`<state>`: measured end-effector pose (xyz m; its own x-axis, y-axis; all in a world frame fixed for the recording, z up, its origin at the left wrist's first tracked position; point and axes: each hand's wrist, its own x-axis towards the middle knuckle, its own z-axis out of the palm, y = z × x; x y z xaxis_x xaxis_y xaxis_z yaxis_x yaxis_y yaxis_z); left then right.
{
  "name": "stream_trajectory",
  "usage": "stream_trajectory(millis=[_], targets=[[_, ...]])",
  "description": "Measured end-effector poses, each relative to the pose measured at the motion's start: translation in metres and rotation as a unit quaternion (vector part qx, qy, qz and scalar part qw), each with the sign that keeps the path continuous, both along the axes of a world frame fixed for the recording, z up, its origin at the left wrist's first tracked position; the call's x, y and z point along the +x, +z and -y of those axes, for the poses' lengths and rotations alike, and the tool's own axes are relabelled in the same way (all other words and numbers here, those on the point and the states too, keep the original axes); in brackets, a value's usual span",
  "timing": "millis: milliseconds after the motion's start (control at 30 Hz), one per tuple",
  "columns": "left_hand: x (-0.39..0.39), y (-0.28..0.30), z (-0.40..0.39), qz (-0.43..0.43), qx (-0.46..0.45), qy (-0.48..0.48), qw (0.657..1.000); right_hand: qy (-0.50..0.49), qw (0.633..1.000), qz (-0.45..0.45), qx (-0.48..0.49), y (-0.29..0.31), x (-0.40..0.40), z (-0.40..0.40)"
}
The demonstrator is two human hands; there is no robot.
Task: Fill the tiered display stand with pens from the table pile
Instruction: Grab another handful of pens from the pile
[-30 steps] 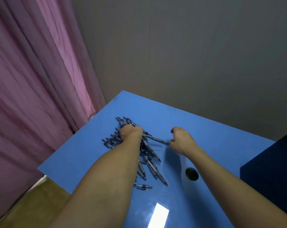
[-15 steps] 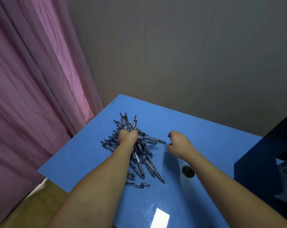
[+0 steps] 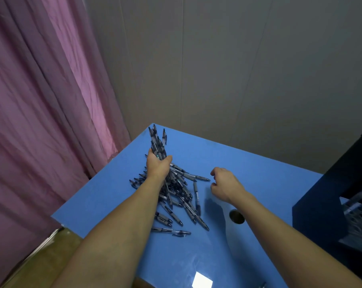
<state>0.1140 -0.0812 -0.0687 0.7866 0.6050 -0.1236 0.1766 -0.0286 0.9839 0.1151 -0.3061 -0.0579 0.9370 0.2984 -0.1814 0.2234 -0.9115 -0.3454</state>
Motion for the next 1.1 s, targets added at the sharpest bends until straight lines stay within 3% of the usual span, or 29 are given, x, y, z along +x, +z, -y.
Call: stream_trajectory(millis=[400, 767, 1100], targets=[[-0.005, 0.02, 0.008, -0.01, 0.068, -0.016, 0.998, -0.004, 1.0, 0.014, 0.006, 0.011, -0.002, -0.001], [-0.003, 0.042, 0.042, 0.025, 0.124, -0.139, 0.982, -0.058, 0.997, 0.043, -0.006, 0.049, -0.013, 0.024], [-0.01, 0.065, 0.104, 0.057, 0.183, -0.266, 0.945, -0.144, 0.986, 0.078, -0.008, 0.075, -0.06, 0.085]])
